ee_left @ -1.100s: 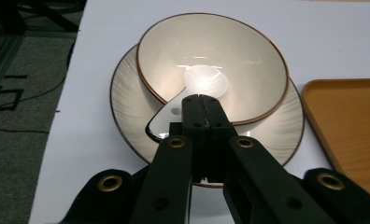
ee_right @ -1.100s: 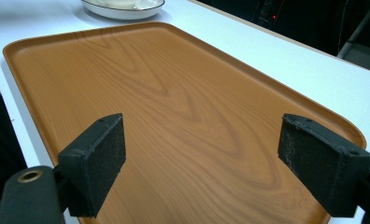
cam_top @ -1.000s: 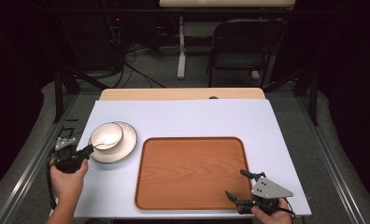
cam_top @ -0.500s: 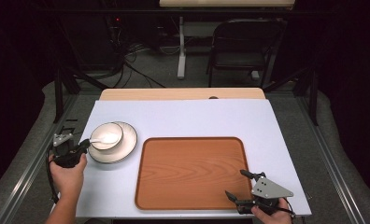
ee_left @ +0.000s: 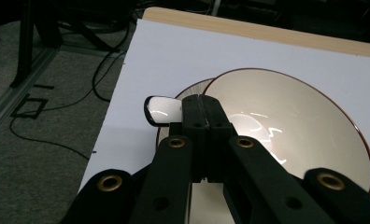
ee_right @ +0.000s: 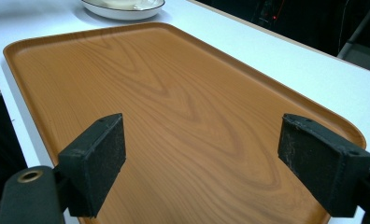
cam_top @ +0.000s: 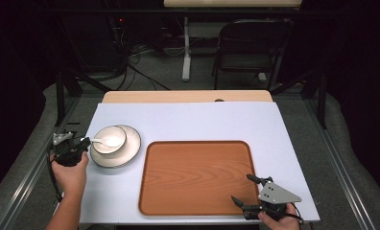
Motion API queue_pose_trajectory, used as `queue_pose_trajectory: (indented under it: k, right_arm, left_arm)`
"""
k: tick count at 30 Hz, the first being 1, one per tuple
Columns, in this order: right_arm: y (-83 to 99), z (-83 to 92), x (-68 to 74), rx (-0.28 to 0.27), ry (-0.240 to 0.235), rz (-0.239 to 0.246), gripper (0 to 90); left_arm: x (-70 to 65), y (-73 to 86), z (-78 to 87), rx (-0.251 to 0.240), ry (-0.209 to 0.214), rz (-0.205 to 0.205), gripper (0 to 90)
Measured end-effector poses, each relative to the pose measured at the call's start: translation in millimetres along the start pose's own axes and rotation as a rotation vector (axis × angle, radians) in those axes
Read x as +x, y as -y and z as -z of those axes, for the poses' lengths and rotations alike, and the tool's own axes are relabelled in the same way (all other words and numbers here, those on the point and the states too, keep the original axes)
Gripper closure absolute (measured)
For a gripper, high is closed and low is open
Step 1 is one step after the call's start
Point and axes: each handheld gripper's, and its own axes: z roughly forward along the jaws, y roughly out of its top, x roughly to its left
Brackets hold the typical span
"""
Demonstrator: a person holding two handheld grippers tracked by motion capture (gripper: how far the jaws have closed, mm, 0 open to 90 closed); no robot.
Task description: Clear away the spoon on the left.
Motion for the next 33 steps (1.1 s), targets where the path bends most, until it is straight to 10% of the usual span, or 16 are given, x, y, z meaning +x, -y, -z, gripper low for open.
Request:
queue_pose_trajectory:
  k: [9,21,33]
  right_arm:
    - [0.0,0.0,-0.2,0.001,0.000,0.001,14.8]
    - [-0.1,-0.3,-0.3,0.002,0.001,0.002,14.8]
    - [0.0,0.0,-0.3,0.002,0.001,0.000,14.8]
  left_arm:
    - [4.7,-4.8,1.5,-0.027,-0.005,0.053,83.2]
    - [9.2,-10.5,2.2,-0.090,-0.010,0.115,47.7]
    - [16.3,1.1,-16.8,-0.061,0.017,0.195,45.9]
